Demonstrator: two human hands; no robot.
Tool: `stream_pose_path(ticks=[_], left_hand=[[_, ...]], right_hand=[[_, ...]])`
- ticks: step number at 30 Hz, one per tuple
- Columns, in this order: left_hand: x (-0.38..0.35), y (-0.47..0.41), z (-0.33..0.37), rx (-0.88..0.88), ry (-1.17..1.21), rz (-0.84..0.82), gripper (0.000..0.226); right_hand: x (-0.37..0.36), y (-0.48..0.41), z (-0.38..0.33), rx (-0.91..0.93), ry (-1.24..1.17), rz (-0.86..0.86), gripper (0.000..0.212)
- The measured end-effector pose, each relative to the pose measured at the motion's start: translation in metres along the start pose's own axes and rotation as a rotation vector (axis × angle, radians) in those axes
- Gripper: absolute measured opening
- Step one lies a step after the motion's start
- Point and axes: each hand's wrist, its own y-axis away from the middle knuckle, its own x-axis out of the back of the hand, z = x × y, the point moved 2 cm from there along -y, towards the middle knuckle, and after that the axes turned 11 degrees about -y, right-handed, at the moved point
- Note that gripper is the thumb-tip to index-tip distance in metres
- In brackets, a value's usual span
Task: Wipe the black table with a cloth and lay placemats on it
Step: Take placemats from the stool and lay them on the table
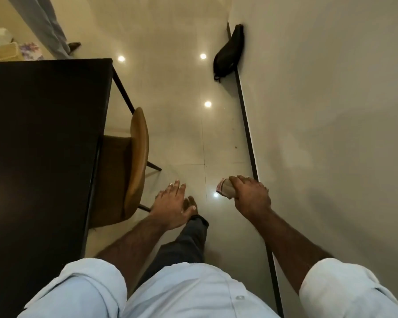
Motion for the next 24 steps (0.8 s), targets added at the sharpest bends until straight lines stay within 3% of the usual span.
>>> stream_pose_path(ticks=[13,18,24], left_hand=[[0.205,-0.255,-0.076,0.123,0.069,0.108,0.099],[0.263,-0.35,-0.123,0.255,0.012,0.139,0.105],[0.336,-0.44,-0.186,0.496,-0.032,0.209,0.111]], right_hand=[[0.141,-0.331,-0.042,0.164,0.035,-0.057,0.068],[0.192,-0.469,-0.06,0.245,0.078,-0.025,0.075],[0.251,-0.637,-0.107,0.416,0.125,0.001,0.068]])
